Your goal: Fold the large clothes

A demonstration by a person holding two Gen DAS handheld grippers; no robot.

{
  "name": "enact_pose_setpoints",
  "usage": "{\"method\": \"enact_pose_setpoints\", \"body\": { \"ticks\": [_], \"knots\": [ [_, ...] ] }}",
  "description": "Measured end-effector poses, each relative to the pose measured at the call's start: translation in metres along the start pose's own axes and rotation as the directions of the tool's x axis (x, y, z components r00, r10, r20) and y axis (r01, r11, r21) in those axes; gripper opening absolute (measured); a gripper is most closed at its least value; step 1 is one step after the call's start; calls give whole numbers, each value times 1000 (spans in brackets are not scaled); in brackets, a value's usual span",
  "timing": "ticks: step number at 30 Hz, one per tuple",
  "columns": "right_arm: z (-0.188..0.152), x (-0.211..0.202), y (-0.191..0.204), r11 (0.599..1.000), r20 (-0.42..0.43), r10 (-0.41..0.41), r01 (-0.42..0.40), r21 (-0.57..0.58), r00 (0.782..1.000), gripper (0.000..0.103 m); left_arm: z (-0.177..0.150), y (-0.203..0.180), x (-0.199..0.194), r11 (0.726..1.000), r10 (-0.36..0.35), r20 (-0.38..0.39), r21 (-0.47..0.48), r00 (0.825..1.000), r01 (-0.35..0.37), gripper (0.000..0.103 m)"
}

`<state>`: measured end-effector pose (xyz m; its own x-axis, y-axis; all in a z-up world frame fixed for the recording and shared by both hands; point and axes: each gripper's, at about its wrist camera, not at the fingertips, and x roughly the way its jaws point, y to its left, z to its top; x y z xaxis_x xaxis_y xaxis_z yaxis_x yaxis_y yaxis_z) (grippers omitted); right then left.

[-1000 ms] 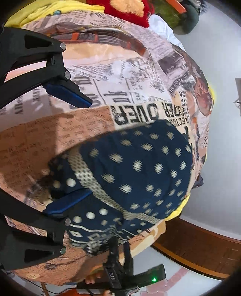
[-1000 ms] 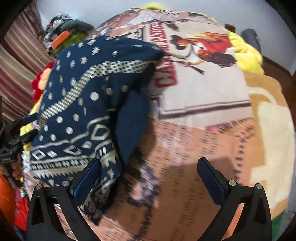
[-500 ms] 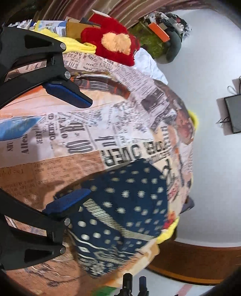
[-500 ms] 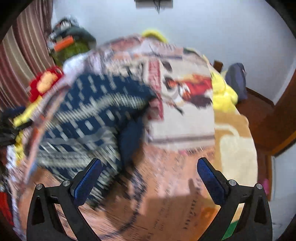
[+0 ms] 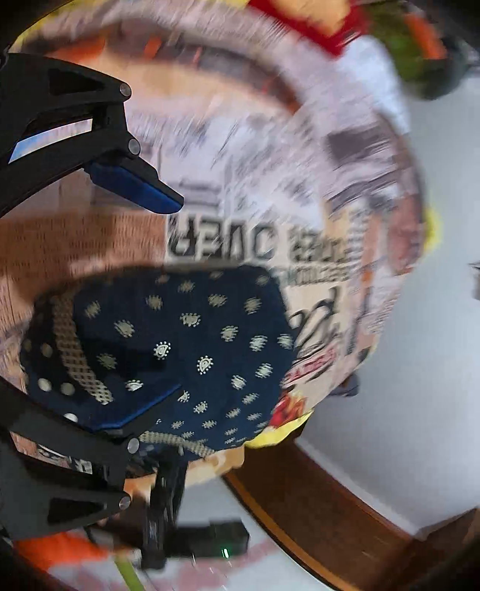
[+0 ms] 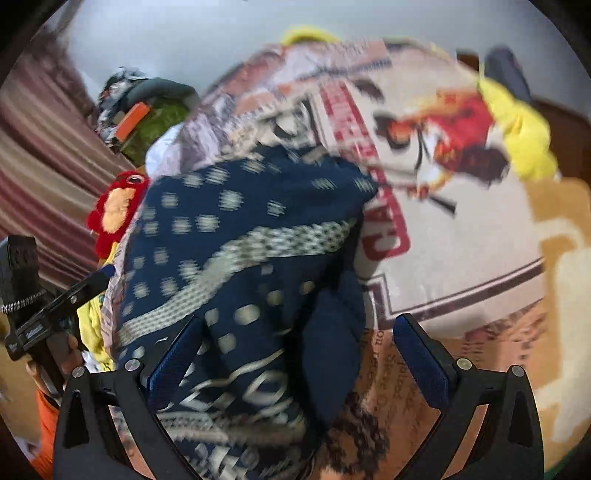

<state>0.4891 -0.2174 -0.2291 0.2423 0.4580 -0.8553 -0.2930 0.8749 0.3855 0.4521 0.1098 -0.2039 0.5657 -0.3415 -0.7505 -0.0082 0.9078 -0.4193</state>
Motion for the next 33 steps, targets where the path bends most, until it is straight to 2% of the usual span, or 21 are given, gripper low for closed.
{"method": "enact_pose_setpoints", "body": {
  "ticks": [3,7,12,14,15,16,17,18,19,20,21,23,24,27,33],
  "knots": [
    [8,24,-10,998,-46,61,-60,21,997,102,1,6,27,998,-53,-66,-40,996,51,92],
    [17,39,-12,995,-60,101,-101,-1,993,103,5,18,47,979,-171,-89,-126,981,159,99],
    [27,54,-11,991,-55,132,-134,-29,990,102,9,27,72,950,-261,-117,-205,958,234,103],
    [31,56,-8,987,-52,158,-159,-23,986,92,9,32,79,931,-305,-121,-250,945,268,103],
    [33,57,-7,980,-60,199,-200,-13,978,74,10,32,81,924,-317,-119,-261,941,278,103],
    [35,59,-6,974,-75,225,-224,20,971,71,10,32,81,921,-324,-113,-265,939,286,97],
    [37,60,-5,975,-73,222,-220,33,972,67,11,29,78,915,-345,-103,-260,933,309,86],
    [38,59,-3,975,-70,220,-219,32,973,58,12,28,75,918,-338,-103,-254,935,304,83],
    [38,55,-1,977,-60,214,-212,28,975,48,13,24,71,926,-324,-102,-237,941,293,74],
    [38,51,0,977,-55,213,-211,30,976,43,13,21,64,935,-310,-98,-209,946,285,65],
    [38,47,2,977,-50,210,-209,30,976,37,14,20,60,939,-306,-96,-197,947,283,61],
    [38,35,10,976,-33,220,-219,19,975,33,14,18,44,931,-335,-75,-180,939,317,51],
    [37,28,16,976,-22,216,-216,7,976,33,13,16,33,927,-348,-61,-170,936,333,50],
    [35,12,37,978,-6,207,-207,-34,978,32,13,9,5,942,-323,-33,-111,946,318,48],
    [32,-31,89,965,48,240,-233,-120,970,31,14,1,-79,960,-278,63,3,958,279,48]
  ]
}}
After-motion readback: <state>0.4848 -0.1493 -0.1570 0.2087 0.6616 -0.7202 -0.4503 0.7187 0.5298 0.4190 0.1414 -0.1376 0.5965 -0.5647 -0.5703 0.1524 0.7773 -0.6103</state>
